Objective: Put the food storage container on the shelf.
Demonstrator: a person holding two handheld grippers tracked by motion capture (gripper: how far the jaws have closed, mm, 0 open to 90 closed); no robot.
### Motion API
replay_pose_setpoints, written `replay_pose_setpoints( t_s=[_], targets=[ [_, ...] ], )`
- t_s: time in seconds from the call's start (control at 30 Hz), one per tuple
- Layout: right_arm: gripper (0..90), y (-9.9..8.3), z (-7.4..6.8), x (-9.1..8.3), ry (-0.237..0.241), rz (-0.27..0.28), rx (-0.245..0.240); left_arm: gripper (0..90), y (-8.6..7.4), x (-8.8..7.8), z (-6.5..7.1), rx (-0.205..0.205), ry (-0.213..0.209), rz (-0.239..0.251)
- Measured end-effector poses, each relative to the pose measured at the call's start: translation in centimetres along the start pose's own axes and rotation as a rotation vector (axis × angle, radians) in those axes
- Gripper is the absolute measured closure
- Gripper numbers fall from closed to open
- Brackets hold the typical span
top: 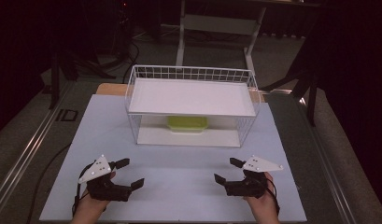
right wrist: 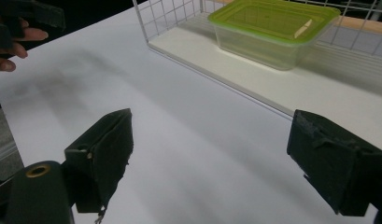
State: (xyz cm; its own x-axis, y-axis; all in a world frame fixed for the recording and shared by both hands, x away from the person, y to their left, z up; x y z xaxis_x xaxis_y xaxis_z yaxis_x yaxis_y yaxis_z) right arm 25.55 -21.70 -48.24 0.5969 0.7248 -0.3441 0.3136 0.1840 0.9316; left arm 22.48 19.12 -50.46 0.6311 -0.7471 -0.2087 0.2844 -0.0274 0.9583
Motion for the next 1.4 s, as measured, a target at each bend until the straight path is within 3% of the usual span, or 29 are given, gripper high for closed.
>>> replay_pose_setpoints(
  t_s=[0.23,0.6,0.83,1.0,1.4],
  targets=[
    [14.5,-0.7,0.5,-0.6,0.011,0.023,0.03,7.5,-0.5,-0.1,-0.3,-0.013,0.008,0.015],
    [14.5,-2.0,1.4,-0.8,0.015,-0.009,-0.038,7.5,-1.4,0.1,-0.2,-0.015,-0.011,0.007],
    [14.5,-2.3,1.6,-0.8,0.012,-0.011,-0.062,7.5,-1.6,0.2,0.0,0.012,-0.014,-0.003],
    [14.6,-2.6,2.0,-0.5,0.01,-0.035,-0.066,7.5,-1.8,0.3,-0.1,0.033,0.003,-0.013],
    [15.1,-3.0,2.5,-0.1,0.019,-0.055,-0.044,7.5,-1.9,0.3,-0.4,0.03,0.011,-0.009]
  ],
)
Point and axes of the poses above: each handheld gripper's, and its own axes: x roughly forward along the jaws, y roughly out of its top, z roughly to its right, the point moved 2 cm from there along x, roughly forward along the jaws, and after that the axes turned 8 degrees about z, right-handed, at the moved point
